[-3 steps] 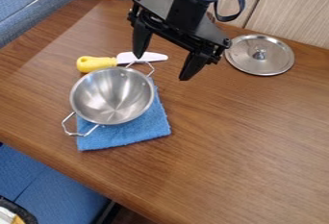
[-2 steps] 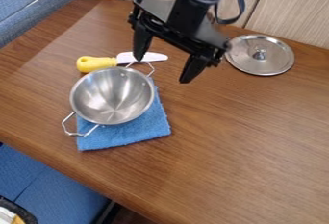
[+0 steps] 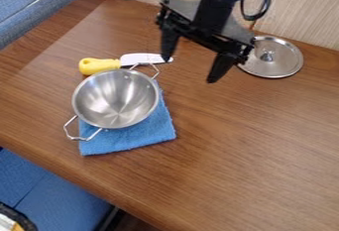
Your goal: Put the silver lid on top of the silver pot
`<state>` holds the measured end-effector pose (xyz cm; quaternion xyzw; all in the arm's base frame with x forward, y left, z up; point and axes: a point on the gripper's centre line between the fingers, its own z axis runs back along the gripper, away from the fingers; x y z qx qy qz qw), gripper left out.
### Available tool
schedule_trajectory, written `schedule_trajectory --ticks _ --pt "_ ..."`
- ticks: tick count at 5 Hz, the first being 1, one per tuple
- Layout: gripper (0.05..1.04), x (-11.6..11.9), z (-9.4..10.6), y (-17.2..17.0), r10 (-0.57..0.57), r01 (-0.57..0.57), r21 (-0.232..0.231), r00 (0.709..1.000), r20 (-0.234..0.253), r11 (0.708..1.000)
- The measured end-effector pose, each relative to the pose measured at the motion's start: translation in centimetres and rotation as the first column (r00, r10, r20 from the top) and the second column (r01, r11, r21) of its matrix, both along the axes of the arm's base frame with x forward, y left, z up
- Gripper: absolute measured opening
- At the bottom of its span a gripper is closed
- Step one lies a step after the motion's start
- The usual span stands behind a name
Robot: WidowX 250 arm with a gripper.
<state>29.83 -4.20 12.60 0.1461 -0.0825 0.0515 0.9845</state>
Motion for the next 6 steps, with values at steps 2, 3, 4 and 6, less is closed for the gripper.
schedule_trajectory --ticks 2,3,4,6 --pt "1.001 4.7 -0.2 -1.7 -0.065 0.069 -0.091 0.997 0.04 0.994" --pt "1.001 7.6 -0.8 -2.7 -0.101 0.106 -0.116 0.993 0.055 0.988" --pt "1.001 10.2 -1.7 -3.2 -0.125 0.13 -0.115 0.991 0.05 0.985" --pt "1.001 12.4 -3.5 -4.2 -0.152 0.155 -0.177 0.988 0.027 0.972"
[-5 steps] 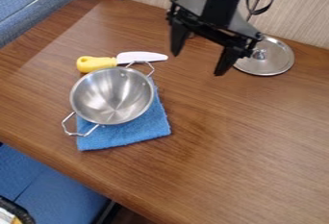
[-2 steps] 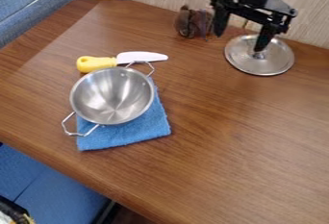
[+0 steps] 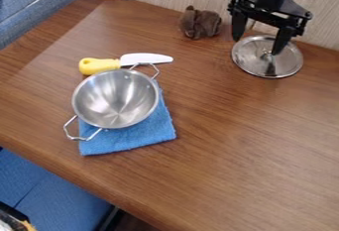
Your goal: Put the silver lid on top of the silver pot
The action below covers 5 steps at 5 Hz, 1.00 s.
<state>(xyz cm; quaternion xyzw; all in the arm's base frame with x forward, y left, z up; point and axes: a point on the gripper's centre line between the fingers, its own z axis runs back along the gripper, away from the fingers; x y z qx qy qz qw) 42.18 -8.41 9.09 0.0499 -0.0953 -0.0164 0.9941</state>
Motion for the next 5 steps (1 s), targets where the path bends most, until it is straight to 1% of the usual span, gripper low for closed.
schedule_trajectory --ticks 1,2,3,4,5 --pt "1.001 0.3 -0.9 -0.3 0.005 -0.005 -0.012 1.0 -0.024 1.0" --pt "1.001 0.4 -1.7 -0.8 -0.005 0.003 -0.033 0.999 -0.044 0.999" --pt "0.951 0.7 -1.7 -1.0 -0.004 0.002 -0.035 0.999 -0.042 0.999" --pt "0.669 0.6 -2.1 -1.2 0.003 -0.004 -0.039 0.999 -0.032 0.999" --pt "0.404 0.4 -2.0 -1.1 0.004 -0.005 -0.039 1.0 -0.031 0.999"
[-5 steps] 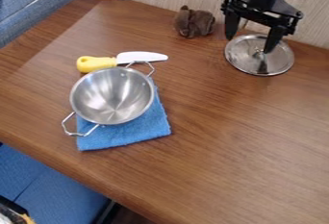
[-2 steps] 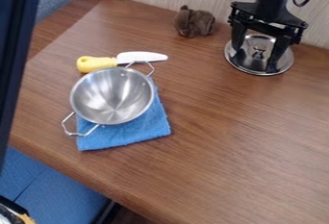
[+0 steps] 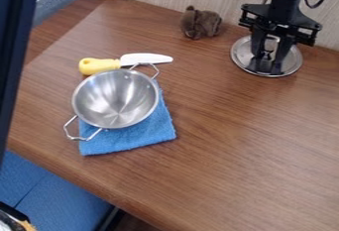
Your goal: Put the silver lid on top of the silver pot
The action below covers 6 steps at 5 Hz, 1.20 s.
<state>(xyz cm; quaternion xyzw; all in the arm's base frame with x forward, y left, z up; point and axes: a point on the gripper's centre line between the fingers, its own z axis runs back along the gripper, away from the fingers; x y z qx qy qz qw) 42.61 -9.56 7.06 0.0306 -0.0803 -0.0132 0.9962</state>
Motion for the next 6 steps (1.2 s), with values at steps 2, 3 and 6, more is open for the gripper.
schedule_trajectory --ticks 2,3,6 --pt "0.283 -0.4 0.0 0.1 0.008 -0.008 0.001 1.0 -0.002 1.0" --pt "0.283 -0.9 0.3 0.1 0.015 -0.015 0.0 1.0 -0.004 1.0" --pt "0.283 -4.0 5.3 0.9 0.051 -0.05 -0.014 0.995 0.084 0.999"
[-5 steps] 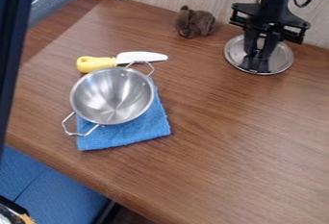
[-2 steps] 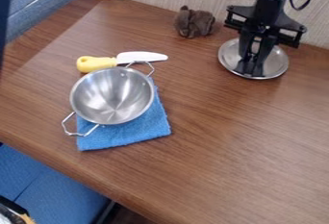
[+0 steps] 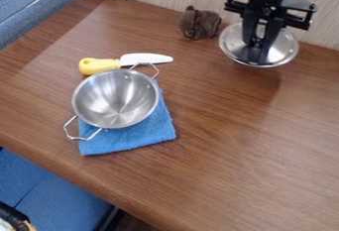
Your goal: Put the silver lid on top of the silver pot
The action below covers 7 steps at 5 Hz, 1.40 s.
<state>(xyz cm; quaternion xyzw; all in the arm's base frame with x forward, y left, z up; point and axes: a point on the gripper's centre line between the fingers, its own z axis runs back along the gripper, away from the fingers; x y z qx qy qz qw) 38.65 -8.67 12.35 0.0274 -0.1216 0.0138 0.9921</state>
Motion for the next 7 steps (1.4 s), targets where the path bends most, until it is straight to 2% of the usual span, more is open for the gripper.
schedule_trajectory --ticks 1,2,3,4,5,6,7 --pt "0.283 -3.0 1.3 1.1 0.014 -0.015 0.062 1.0 0.008 0.998" --pt "0.283 -6.3 3.0 3.8 0.066 -0.071 0.117 0.997 0.046 0.99" --pt "0.283 -9.7 4.4 5.8 0.126 -0.134 0.14 0.99 0.067 0.981" --pt "0.283 -12.5 3.7 8.1 0.198 -0.202 0.189 0.979 0.042 0.961" --pt "0.283 -14.3 2.3 9.7 0.258 -0.256 0.168 0.966 0.015 0.952" --pt "0.283 -15.8 0.8 10.7 0.311 -0.304 0.133 0.95 -0.033 0.943" --pt "0.283 -15.8 -0.4 11.0 0.323 -0.316 0.107 0.945 -0.054 0.943"
